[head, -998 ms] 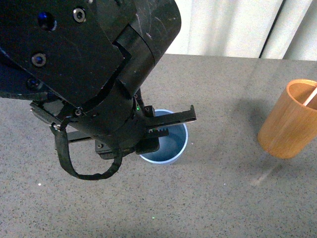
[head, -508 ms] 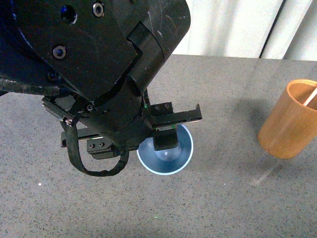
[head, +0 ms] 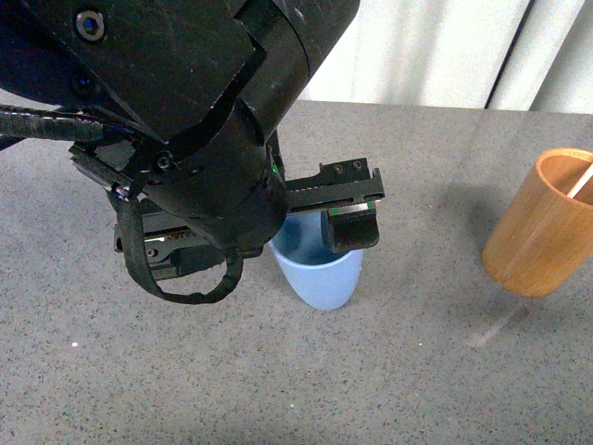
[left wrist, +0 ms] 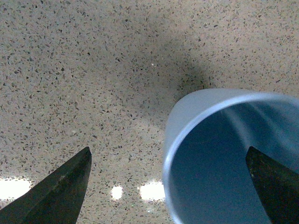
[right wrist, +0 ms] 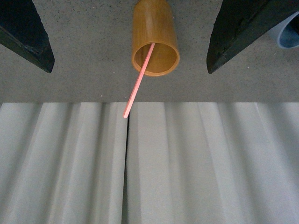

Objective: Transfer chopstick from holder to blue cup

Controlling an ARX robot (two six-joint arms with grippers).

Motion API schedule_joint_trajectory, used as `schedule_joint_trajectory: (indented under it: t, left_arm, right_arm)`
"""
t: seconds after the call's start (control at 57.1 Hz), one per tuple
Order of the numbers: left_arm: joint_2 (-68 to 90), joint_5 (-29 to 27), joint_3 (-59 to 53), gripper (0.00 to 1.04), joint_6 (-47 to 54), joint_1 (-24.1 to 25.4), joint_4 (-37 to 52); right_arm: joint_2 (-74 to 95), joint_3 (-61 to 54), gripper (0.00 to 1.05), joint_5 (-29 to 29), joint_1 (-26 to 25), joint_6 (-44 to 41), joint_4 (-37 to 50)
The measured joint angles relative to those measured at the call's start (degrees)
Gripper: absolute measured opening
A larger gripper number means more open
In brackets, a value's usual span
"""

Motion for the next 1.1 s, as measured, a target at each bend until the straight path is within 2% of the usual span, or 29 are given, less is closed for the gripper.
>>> schedule_joint_trajectory:
  t: [0.385, 0.578, 0.718, 0.823, 0.946, 1.033, 1.103]
  left_arm:
    - [-0.63, -0.09, 0.85, 0.98, 0.33, 0.74, -0.33]
    - [-6.71, -0.66, -1.18, 0.98, 3.3, 3.65, -1.01]
    - [-15.08, -3.43, -5.33, 0.98, 8.44, 7.23, 1.03]
    - [-23.69, -8.52, -10.93, 0.98, 14.36, 10.99, 6.47]
    - [-38.88, -15.02, -23.02, 0.98, 24.85, 17.77, 22.16]
    - [-48.61, -15.65, -32.11, 0.98, 31.06, 22.45, 33.18]
    - [-56.94, -14.4, -39.56, 0.98, 33.97, 26.05, 37.09]
  right_arm:
    - [0.0, 0.0, 0.95, 0.0, 0.0, 0.0, 0.0]
    - [0.0, 0.0, 0.95, 0.0, 0.0, 0.0, 0.0]
    - [0.0, 0.0, 0.95, 0.0, 0.02, 0.0, 0.0]
    - [0.0, 0.0, 0.95, 0.02, 0.02, 0.0, 0.0]
    - [0.0, 0.0, 0.95, 0.0, 0.02, 0.0, 0.0]
    - [0.0, 0.0, 0.95, 0.0, 0.02, 0.0, 0.0]
    - [0.0, 0.0, 0.95, 0.0, 0.02, 0.0, 0.0]
